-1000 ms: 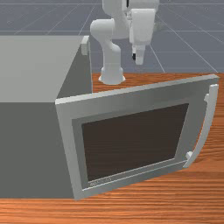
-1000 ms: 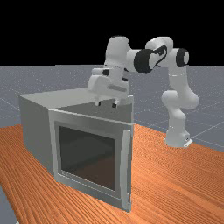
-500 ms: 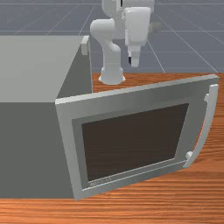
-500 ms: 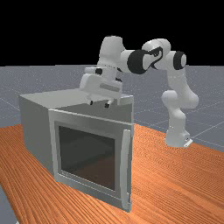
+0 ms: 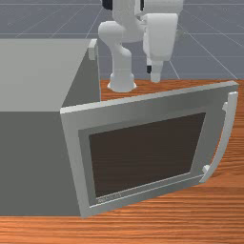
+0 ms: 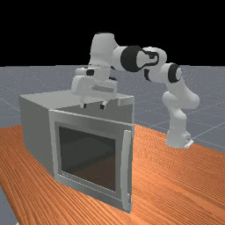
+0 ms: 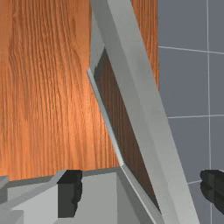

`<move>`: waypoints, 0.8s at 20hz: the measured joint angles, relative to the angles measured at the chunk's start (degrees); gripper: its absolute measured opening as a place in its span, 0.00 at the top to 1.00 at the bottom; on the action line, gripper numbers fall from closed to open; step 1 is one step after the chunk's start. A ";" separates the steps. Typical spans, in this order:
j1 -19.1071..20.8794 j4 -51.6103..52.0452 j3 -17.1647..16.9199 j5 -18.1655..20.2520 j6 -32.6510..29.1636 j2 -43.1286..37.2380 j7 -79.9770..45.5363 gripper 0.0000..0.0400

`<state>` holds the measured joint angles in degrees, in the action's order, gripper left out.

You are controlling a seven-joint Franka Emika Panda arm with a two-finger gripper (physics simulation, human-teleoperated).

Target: Close the microwave

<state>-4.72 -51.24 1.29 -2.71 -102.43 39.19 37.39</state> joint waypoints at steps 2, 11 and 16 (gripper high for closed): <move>-0.61 4.32 0.06 -0.08 2.81 2.24 -0.46 0.00; -6.52 11.08 0.33 -1.77 4.35 6.53 -5.90 0.00; -8.22 7.91 -0.60 -3.47 1.88 6.29 -8.11 0.00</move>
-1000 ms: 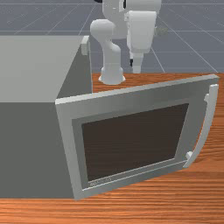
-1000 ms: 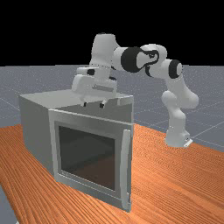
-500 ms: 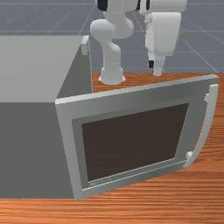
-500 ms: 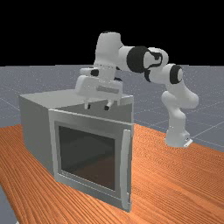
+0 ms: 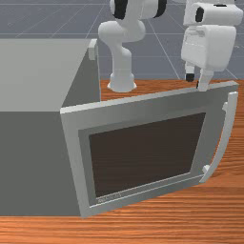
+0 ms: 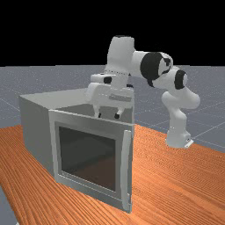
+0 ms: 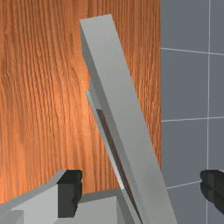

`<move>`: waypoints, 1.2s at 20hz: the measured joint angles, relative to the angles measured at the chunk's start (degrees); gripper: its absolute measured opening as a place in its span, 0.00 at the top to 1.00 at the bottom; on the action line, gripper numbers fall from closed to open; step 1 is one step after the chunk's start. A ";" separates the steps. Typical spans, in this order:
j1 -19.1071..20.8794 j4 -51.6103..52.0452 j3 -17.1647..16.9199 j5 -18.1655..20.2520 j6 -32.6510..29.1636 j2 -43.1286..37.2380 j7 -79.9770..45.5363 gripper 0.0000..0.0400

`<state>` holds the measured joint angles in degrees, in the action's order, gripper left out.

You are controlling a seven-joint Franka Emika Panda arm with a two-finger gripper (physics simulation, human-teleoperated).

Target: Close the microwave

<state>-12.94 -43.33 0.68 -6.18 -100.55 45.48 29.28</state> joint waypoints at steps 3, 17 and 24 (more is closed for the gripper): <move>0.58 -4.94 0.69 1.09 -3.45 -1.46 -0.01 0.00; 1.34 -28.88 1.46 2.05 -14.23 -13.16 -1.12 0.00; 2.46 -67.06 1.62 1.83 -28.98 -38.87 -0.44 0.00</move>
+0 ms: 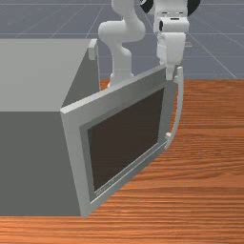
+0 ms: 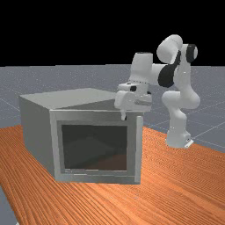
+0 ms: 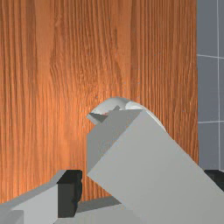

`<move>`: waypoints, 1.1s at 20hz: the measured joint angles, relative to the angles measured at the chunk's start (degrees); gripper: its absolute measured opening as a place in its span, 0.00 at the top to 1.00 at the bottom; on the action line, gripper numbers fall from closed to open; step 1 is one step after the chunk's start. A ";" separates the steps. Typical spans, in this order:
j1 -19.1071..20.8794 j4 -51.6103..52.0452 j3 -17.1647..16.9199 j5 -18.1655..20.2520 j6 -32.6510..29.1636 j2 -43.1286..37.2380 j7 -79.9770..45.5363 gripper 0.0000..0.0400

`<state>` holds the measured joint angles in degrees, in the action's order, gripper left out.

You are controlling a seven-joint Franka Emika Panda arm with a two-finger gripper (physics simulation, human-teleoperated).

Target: Close the microwave

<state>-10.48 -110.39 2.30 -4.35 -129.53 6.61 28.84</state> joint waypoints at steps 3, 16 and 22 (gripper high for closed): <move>0.74 -17.20 1.09 -3.71 -1.34 -15.41 -6.96 0.00; 1.64 11.61 1.40 -2.28 10.30 6.98 -5.67 0.00; 2.33 7.35 0.99 -3.23 -0.92 12.76 -6.48 0.00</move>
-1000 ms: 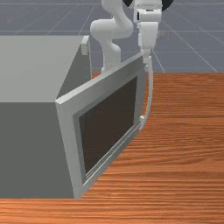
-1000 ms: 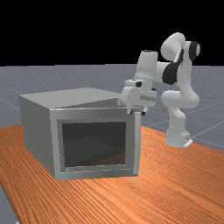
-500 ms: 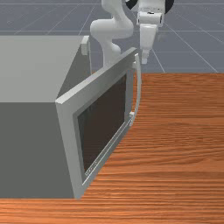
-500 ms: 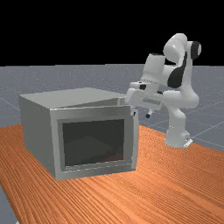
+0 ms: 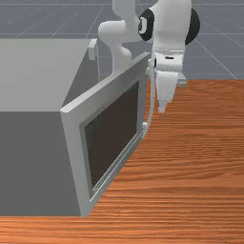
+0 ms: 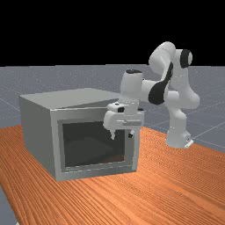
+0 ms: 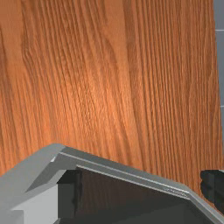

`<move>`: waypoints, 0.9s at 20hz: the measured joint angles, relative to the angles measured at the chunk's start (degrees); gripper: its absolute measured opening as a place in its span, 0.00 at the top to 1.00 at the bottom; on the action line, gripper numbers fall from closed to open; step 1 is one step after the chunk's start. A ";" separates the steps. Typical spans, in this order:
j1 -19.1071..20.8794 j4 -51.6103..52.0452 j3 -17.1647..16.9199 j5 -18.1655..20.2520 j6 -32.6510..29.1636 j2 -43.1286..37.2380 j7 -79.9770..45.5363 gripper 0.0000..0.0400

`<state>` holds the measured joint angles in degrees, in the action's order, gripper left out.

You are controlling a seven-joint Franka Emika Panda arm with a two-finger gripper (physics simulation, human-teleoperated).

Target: Close the microwave

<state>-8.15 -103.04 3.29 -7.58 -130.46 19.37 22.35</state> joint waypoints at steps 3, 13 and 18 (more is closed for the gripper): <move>-0.12 -1.84 -0.14 -0.56 -4.24 1.93 -0.66 0.00; 5.04 -3.07 7.85 6.19 -31.08 1.89 4.20 0.00; 6.69 -4.88 7.65 4.70 -34.86 0.65 10.17 0.00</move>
<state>-1.46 -107.92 10.94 -2.88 -165.32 20.01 32.53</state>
